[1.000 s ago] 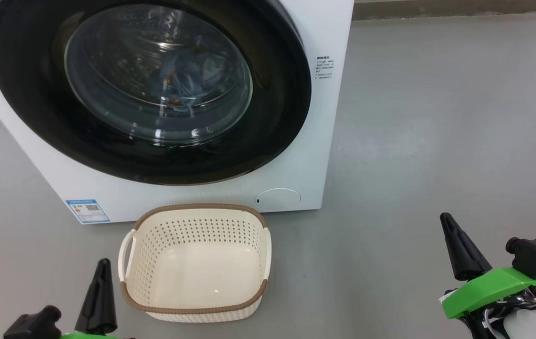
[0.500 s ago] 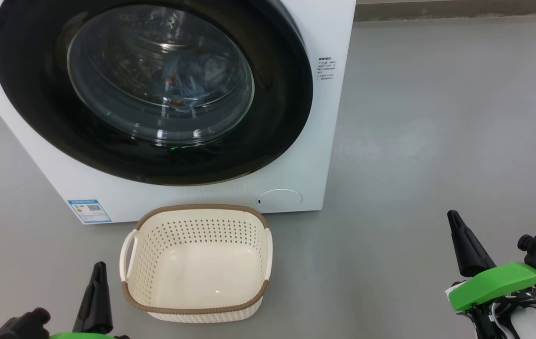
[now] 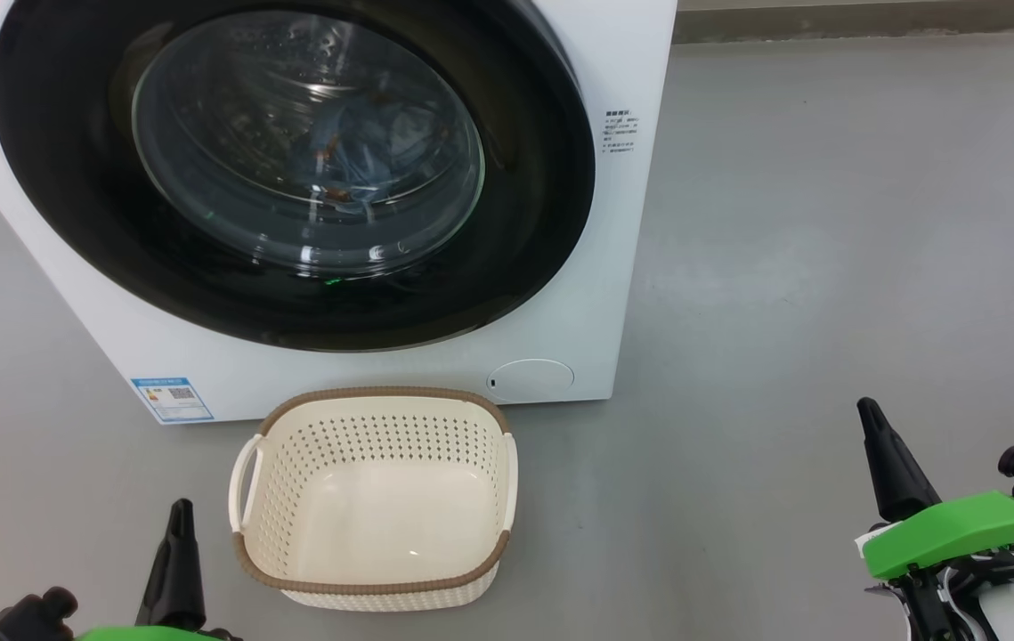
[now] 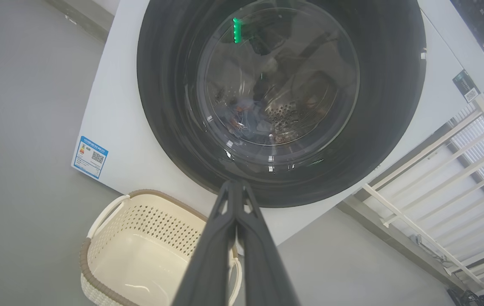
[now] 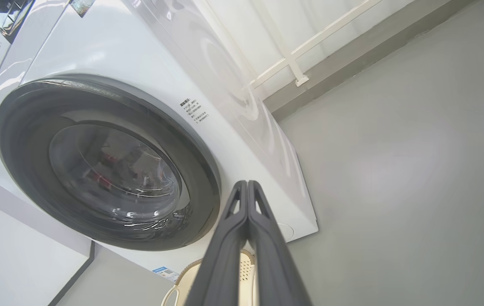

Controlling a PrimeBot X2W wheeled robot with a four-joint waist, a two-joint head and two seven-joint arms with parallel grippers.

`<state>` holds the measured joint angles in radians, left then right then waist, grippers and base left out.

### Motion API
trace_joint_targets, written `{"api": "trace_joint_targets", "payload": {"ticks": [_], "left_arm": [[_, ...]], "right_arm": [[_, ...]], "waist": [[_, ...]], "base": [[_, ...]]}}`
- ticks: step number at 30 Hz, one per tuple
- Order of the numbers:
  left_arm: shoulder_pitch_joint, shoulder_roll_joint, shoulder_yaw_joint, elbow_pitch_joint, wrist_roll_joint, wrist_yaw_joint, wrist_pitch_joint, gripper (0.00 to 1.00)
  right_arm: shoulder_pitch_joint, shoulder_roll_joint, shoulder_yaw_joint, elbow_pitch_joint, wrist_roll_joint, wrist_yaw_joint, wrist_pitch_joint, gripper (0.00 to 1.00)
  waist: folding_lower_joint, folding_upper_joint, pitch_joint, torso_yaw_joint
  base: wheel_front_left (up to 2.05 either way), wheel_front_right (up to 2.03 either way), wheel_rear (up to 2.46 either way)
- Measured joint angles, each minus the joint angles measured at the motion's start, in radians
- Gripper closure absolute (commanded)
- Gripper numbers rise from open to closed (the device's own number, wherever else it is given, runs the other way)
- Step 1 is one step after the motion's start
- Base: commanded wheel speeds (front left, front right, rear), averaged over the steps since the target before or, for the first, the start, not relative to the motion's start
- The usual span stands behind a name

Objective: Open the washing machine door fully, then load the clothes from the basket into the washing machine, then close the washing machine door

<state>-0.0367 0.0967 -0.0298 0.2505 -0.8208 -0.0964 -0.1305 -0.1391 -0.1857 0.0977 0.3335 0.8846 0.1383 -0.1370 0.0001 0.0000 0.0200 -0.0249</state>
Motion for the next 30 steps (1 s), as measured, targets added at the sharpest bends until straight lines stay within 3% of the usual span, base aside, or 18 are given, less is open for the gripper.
{"api": "trace_joint_targets", "payload": {"ticks": [30], "left_arm": [[-0.005, -0.021, 0.039, 0.008, -0.276, -0.009, 0.088, 1.0]], "right_arm": [[0.007, 0.049, -0.074, -0.017, 0.256, 0.0, 0.085, 1.0]], "waist": [[0.0, 0.0, -0.007, 0.009]], "base": [[0.0, 0.0, 0.0]]}}
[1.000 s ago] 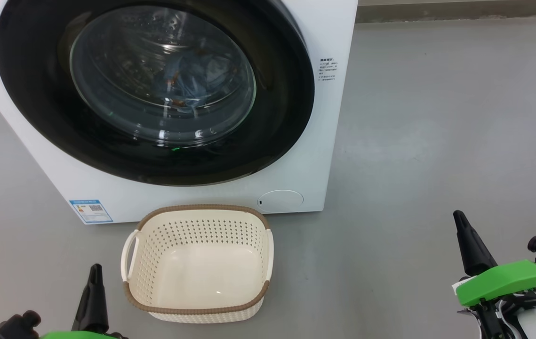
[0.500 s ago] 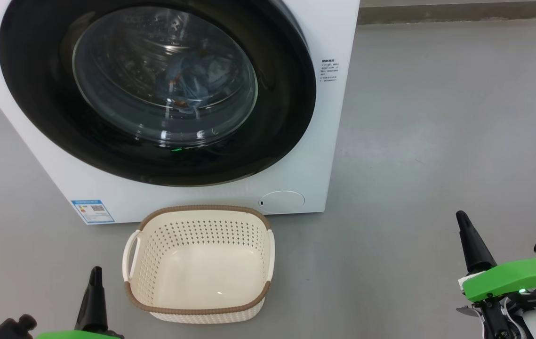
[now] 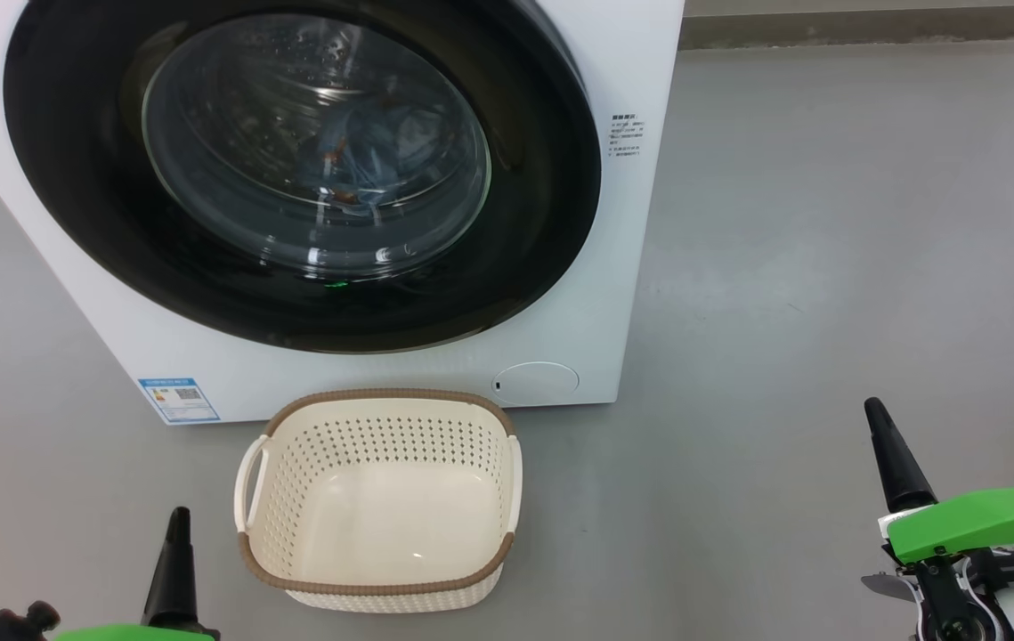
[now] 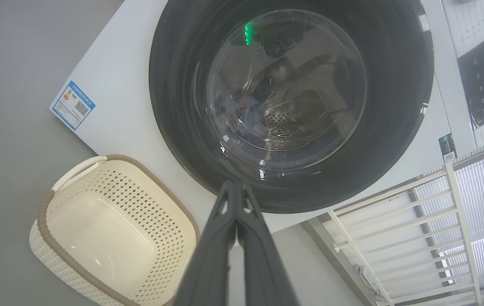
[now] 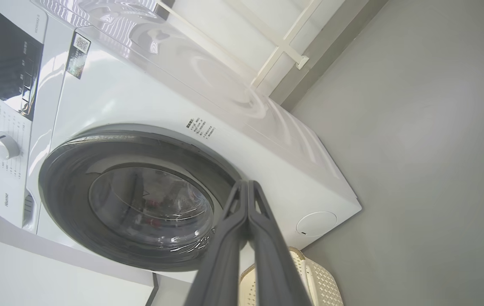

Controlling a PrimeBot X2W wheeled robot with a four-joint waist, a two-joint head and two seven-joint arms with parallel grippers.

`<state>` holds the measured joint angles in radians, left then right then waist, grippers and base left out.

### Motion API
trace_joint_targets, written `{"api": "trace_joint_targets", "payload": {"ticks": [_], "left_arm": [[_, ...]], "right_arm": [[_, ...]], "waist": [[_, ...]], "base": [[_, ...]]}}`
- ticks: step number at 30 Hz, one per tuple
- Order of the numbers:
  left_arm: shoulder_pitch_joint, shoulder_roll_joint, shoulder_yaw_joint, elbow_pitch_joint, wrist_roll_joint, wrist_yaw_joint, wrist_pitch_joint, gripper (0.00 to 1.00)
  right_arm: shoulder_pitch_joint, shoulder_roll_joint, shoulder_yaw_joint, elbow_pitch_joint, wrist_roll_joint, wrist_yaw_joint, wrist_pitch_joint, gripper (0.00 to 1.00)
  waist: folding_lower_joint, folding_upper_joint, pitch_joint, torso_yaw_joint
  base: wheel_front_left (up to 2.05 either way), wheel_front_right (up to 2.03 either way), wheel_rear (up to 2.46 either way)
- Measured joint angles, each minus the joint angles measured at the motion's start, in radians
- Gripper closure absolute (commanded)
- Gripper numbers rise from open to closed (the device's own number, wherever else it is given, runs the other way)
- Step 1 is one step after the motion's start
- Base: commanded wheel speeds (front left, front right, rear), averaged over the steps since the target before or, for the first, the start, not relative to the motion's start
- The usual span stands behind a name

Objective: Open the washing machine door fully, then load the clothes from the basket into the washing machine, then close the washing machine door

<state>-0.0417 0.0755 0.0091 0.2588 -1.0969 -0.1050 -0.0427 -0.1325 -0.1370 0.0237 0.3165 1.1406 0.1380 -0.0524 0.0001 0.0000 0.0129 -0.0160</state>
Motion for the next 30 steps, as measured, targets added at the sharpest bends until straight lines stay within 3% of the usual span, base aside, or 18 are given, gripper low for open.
{"api": "trace_joint_targets", "payload": {"ticks": [30], "left_arm": [[-0.02, -0.022, 0.039, 0.006, -0.268, -0.009, 0.079, 1.0]], "right_arm": [[0.021, 0.043, -0.077, -0.017, 0.249, -0.007, 0.081, 1.0]], "waist": [[0.0, 0.0, -0.007, 0.009]], "base": [[0.0, 0.0, 0.0]]}}
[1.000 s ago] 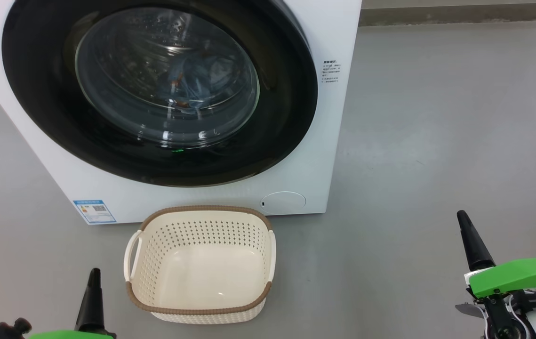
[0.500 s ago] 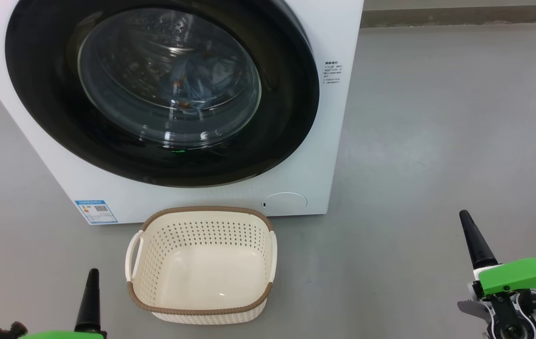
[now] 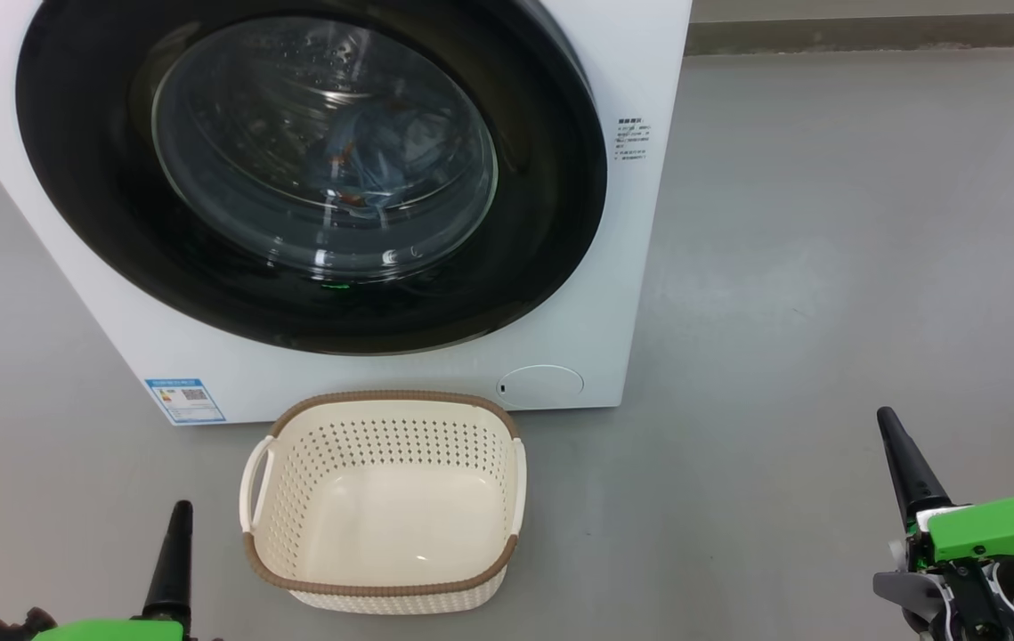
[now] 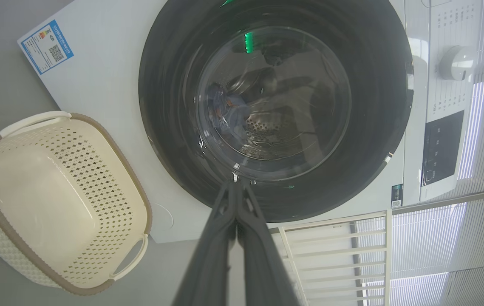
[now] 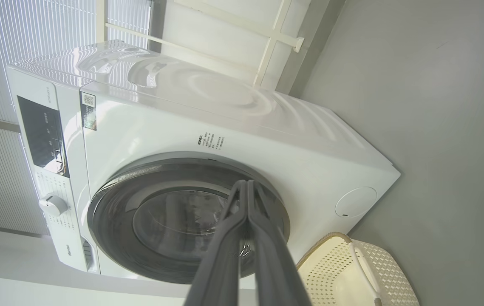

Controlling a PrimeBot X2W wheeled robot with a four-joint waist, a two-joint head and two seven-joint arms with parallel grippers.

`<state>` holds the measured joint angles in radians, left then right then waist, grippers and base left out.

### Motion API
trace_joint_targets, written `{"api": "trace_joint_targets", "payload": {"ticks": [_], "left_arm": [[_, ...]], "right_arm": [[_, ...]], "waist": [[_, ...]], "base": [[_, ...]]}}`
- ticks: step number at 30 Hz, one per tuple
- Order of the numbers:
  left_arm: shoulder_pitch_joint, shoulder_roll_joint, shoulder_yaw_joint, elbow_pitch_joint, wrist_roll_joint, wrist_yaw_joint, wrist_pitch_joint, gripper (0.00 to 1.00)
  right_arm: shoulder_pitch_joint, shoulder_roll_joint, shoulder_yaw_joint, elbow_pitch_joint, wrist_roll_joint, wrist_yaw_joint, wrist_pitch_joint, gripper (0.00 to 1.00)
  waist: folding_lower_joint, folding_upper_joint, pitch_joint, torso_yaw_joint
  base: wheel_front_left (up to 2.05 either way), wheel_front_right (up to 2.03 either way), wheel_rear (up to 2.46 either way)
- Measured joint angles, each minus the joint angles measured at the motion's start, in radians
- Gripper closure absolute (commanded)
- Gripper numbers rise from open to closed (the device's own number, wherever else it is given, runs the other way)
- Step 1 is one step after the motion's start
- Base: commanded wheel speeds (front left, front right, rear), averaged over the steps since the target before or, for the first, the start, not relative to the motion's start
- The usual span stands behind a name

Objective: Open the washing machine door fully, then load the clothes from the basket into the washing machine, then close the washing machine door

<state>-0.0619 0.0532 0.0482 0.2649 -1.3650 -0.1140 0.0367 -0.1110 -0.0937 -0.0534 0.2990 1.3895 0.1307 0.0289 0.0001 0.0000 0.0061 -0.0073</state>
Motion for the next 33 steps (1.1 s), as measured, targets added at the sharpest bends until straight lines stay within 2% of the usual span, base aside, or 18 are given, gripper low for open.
{"api": "trace_joint_targets", "payload": {"ticks": [23, 33], "left_arm": [[-0.004, -0.01, 0.032, 0.004, -0.226, -0.009, 0.07, 1.0], [-0.004, -0.011, 0.034, 0.005, -0.235, -0.009, 0.075, 1.0]], "right_arm": [[0.0, 0.037, -0.063, -0.016, 0.197, 0.0, 0.071, 1.0], [0.001, 0.041, -0.075, -0.018, 0.222, 0.0, 0.072, 1.0]], "waist": [[0.0, 0.0001, -0.006, 0.007], [0.0, 0.0, -0.006, 0.007]], "base": [[0.0, 0.0, 0.0], [0.0, 0.0, 0.0]]}}
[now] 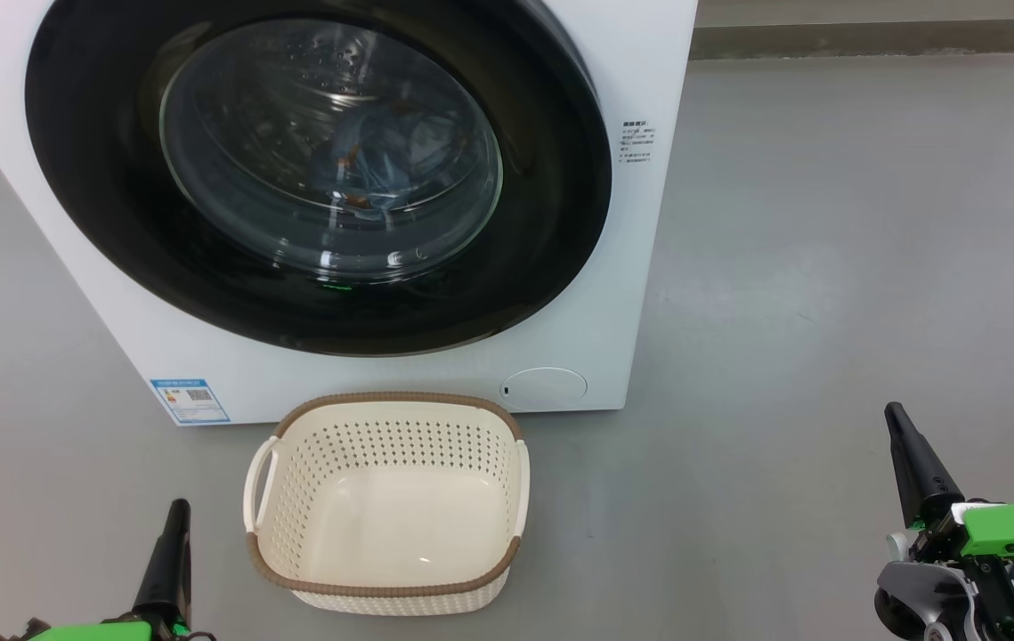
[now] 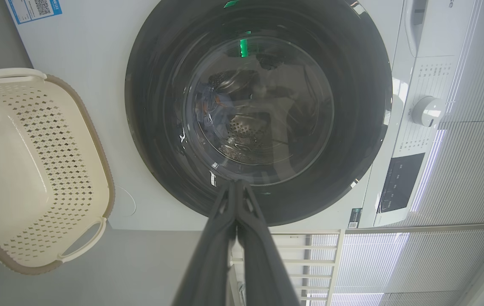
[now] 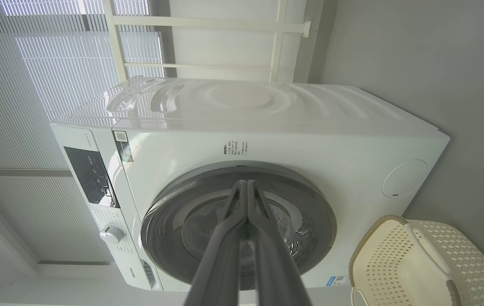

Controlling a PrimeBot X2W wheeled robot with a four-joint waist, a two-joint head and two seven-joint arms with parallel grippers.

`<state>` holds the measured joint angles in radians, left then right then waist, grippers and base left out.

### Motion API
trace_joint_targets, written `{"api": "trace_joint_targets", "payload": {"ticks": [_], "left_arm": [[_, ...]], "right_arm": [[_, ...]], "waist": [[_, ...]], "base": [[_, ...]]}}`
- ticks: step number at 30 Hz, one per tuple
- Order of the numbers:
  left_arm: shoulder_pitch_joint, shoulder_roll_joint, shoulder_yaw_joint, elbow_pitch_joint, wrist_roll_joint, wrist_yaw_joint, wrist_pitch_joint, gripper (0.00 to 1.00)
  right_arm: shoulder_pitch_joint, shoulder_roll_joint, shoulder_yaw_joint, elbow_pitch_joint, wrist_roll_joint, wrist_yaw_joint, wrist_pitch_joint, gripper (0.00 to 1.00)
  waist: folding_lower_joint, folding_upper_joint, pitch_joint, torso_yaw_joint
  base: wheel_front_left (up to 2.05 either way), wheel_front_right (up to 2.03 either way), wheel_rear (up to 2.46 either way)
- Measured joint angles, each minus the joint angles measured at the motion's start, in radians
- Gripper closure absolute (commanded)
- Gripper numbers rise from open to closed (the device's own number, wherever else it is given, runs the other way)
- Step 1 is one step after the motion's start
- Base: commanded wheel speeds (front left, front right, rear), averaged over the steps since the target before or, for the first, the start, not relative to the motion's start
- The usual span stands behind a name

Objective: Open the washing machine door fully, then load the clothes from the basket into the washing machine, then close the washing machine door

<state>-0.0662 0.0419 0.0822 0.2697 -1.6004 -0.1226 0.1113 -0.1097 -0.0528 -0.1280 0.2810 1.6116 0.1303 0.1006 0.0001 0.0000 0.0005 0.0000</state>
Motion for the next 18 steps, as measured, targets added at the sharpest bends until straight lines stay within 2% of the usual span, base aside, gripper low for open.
{"api": "trace_joint_targets", "payload": {"ticks": [18], "left_arm": [[-0.002, 0.0, 0.0, 0.0, 0.0, 0.0, 0.0, 1.0]], "right_arm": [[0.0, 0.004, -0.001, 0.0, 0.0, 0.0, 0.001, 1.0]], "waist": [[0.0, 0.0, 0.0, 0.0]], "base": [[0.0, 0.0, 0.0]]}}
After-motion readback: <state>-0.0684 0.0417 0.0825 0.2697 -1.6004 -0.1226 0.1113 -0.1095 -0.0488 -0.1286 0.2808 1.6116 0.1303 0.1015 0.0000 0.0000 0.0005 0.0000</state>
